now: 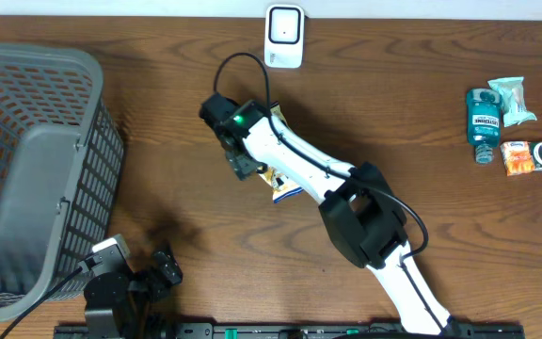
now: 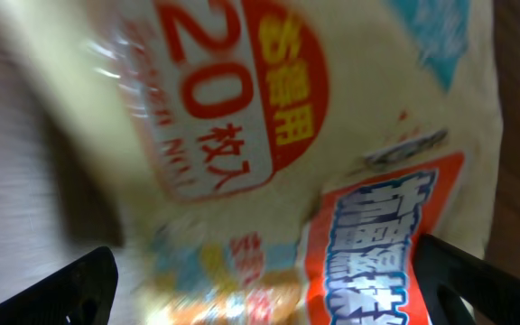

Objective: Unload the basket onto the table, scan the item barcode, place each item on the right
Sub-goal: 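Close the right gripper on the snack bag and lift it, then swing the snack bag right and turn it upward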

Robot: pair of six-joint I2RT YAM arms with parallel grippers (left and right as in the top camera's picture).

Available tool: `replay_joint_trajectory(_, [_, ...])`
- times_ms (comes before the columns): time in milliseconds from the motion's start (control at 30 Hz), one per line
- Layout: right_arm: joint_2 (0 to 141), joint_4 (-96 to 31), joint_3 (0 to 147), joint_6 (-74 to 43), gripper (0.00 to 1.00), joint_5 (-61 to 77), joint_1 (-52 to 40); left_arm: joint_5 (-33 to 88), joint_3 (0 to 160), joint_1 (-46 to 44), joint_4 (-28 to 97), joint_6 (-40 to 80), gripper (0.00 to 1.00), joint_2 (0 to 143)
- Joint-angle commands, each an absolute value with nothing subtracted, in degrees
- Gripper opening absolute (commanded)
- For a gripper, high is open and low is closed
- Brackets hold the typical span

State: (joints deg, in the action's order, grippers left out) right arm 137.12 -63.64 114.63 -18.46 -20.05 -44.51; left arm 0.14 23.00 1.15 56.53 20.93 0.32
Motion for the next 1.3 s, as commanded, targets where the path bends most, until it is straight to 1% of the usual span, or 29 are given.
replay_joint_trajectory(0, [139.13, -63.44, 112.71, -19.66, 0.99, -21.30, -42.59, 0.86, 23.44, 1.48, 57.17, 21.04, 0.98, 0.23])
replay_joint_trajectory(67, [140.16, -63.53, 111.85, -18.65, 0.99, -17.26, -41.54, 0.86, 23.44, 1.48, 57.17, 21.04, 0.98, 0.23])
replay_joint_trajectory(100, [140.64, -63.59, 111.48, -17.91, 0.96, -15.25, -41.19, 0.89, 23.44, 1.48, 57.17, 21.04, 0.98, 0.23])
replay_joint_trajectory(133, [141.03, -63.88, 111.02, -17.30, 0.90, -12.93, -40.82, 0.89, 23.44, 1.48, 57.17, 21.04, 0.98, 0.23])
replay_joint_trajectory(200, [142.10, -64.40, 110.15, -16.80, 0.72, -9.15, -40.40, 0.86, 23.44, 1.48, 57.17, 21.04, 0.98, 0.23])
replay_joint_trajectory(233, [142.87, -64.95, 109.84, -16.84, 0.56, -7.77, -40.32, 0.86, 23.44, 1.48, 57.17, 21.04, 0.98, 0.23])
replay_joint_trajectory(300, [143.55, -65.93, 109.82, -16.73, 0.37, -5.58, -40.32, 0.86, 23.44, 1.48, 57.17, 21.04, 0.98, 0.23])
replay_joint_trajectory(333, [143.57, -66.37, 109.82, -16.10, 0.29, -3.97, -40.32, 0.86, 23.44, 1.48, 57.17, 21.04, 0.98, 0.23])
replay_joint_trajectory(400, [142.82, -67.48, 110.45, -12.56, 0.21, 1.30, -40.32, 0.86, 23.44, 1.48, 57.17, 21.04, 0.98, 0.23])
replay_joint_trajectory(500, [141.23, -72.69, 114.72, -7.94, 0.18, 10.33, -39.94, 0.86, 23.44, 1.48, 57.17, 21.04, 0.98, 0.23])
replay_joint_trajectory(567, [139.87, -77.28, 119.15, -2.07, 0.13, 18.76, -39.38, 0.86, 23.44, 1.48, 57.17, 21.04, 0.98, 0.23])
replay_joint_trajectory(600, [139.11, -79.88, 121.45, 2.96, 0.09, 24.77, -38.98, 0.86, 23.44, 1.48, 57.17, 21.04, 0.98, 0.23])
replay_joint_trajectory(667, [137.82, -85.49, 125.16, 15.27, 0.09, 36.73, -38.00, 0.86, 23.44, 1.48, 57.17, 21.04, 0.98, 0.23])
replay_joint_trajectory(700, [137.14, -89.25, 126.54, 23.20, 0.10, 42.00, -37.32, 0.86, 23.44, 1.48, 57.17, 21.04, 0.98, 0.23])
replay_joint_trajectory(800, [136.03, -97.51, 127.28, 40.38, 0.10, 49.45, -35.64, 0.86, 23.44, 1.48, 57.17, 21.04, 0.98, 0.23])
replay_joint_trajectory(833, [136.00, -97.49, 126.78, 40.56, 0.04, 50.24, -35.16, 0.86, 23.44, 1.48, 57.17, 21.04, 0.98, 0.23])
replay_joint_trajectory(867, [136.03, -97.51, 126.45, 40.62, 0.01, 52.07, -34.74, 0.86, 23.44, 1.48, 57.17, 21.04, 0.98, 0.23])
replay_joint_trajectory(1000, [136.07, -97.51, 122.67, 44.34, 0.01, 60.36, -34.06, 0.89, 23.44, 1.48, 57.17, 21.04, 0.98, 0.23])
replay_joint_trajectory(1100, [136.07, -97.51, 120.14, 45.54, 0.01, 62.11, -34.37, 0.86, 23.44, 1.48, 57.17, 21.04, 0.98, 0.23])
replay_joint_trajectory(1267, [135.92, -97.54, 117.62, 41.28, 0.01, 61.89, -34.87, 0.86, 23.44, 1.48, 57.17, 21.04, 0.98, 0.23])
